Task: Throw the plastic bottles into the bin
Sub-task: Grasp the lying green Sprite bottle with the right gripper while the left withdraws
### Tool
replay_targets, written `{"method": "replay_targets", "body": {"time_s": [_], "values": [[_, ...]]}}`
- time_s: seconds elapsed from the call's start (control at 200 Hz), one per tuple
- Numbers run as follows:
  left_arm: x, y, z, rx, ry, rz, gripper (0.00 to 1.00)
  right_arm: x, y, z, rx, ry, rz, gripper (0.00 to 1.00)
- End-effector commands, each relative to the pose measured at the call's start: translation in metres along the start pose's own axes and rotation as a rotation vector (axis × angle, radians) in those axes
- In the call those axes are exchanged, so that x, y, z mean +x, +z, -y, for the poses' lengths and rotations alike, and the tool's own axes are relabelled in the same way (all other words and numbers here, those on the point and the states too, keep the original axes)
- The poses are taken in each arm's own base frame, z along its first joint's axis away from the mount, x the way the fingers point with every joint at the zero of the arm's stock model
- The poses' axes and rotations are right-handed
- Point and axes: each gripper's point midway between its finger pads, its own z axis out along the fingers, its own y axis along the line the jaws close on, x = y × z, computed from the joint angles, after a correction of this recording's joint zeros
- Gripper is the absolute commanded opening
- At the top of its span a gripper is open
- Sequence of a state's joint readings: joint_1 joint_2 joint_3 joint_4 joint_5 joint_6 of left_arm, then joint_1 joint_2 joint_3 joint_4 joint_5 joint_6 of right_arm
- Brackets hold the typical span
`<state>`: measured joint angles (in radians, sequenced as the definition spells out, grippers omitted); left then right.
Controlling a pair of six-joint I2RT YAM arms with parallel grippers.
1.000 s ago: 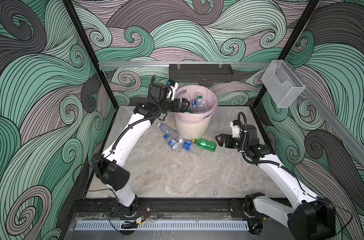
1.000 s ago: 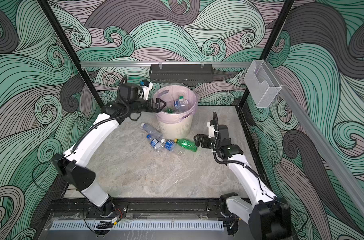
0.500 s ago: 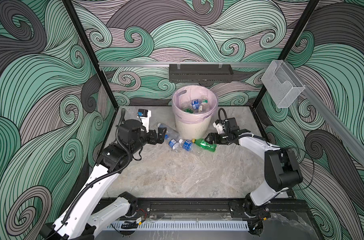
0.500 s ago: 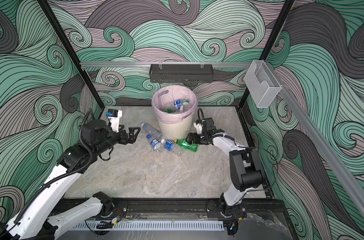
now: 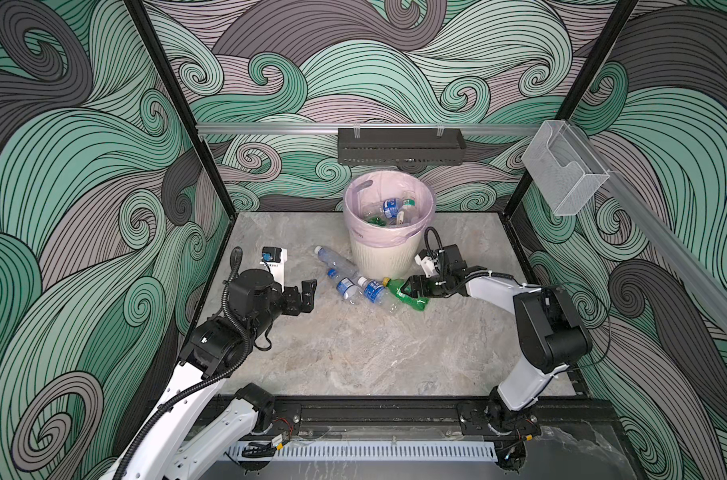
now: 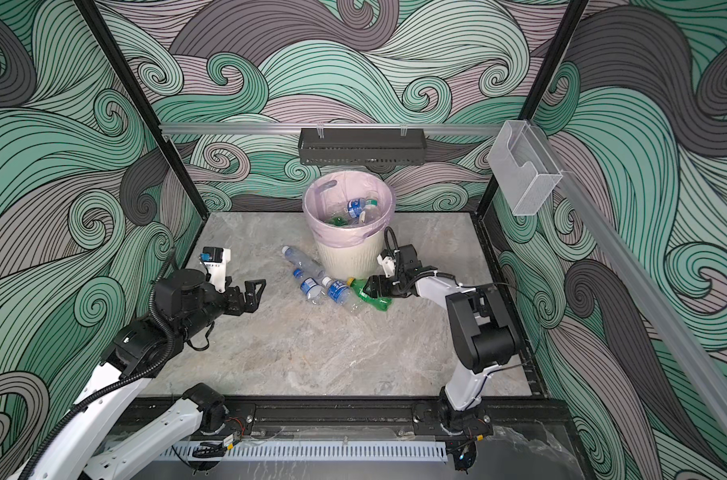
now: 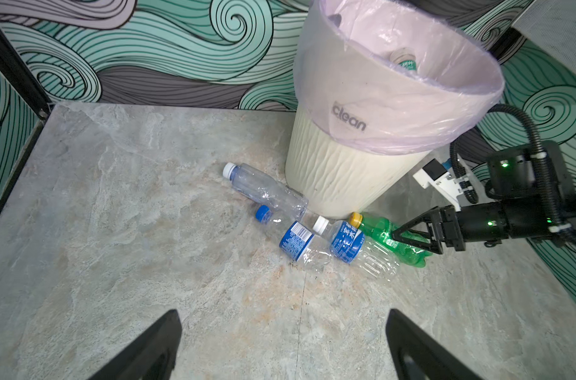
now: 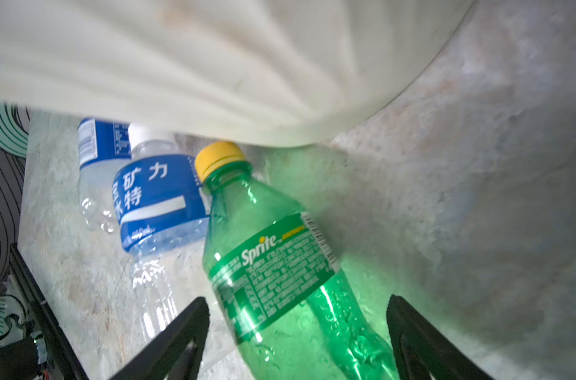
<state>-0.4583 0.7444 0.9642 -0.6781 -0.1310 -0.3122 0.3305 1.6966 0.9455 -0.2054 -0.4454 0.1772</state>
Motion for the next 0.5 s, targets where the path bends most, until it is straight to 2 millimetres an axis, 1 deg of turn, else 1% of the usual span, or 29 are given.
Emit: {"method": "replay_targets", "body": {"time_s": [0.0, 0.065, 0.2, 0.41, 0.495], "values": [[0.005, 0.007, -0.006, -0.028, -0.022, -0.015, 0.99, 0.009, -0.007, -0.010, 0.042, -0.047, 0.012, 0.86], [0.006, 0.011, -0.004, -0.025, -0.020, -0.022, 0.99, 0.015, -0.007, -0.011, 0.070, -0.057, 0.006, 0.85], [0.007, 0.017, -0.003, -0.024, -0.013, -0.039, 0.99, 0.021, -0.002, -0.012, 0.090, -0.040, 0.000, 0.79], [0.007, 0.022, -0.003, -0.029, -0.003, -0.043, 0.99, 0.019, 0.016, -0.012, 0.117, -0.038, -0.026, 0.78], [0.007, 0.023, -0.005, -0.037, -0.004, -0.039, 0.99, 0.017, 0.026, -0.012, 0.117, -0.039, -0.032, 0.73]]}}
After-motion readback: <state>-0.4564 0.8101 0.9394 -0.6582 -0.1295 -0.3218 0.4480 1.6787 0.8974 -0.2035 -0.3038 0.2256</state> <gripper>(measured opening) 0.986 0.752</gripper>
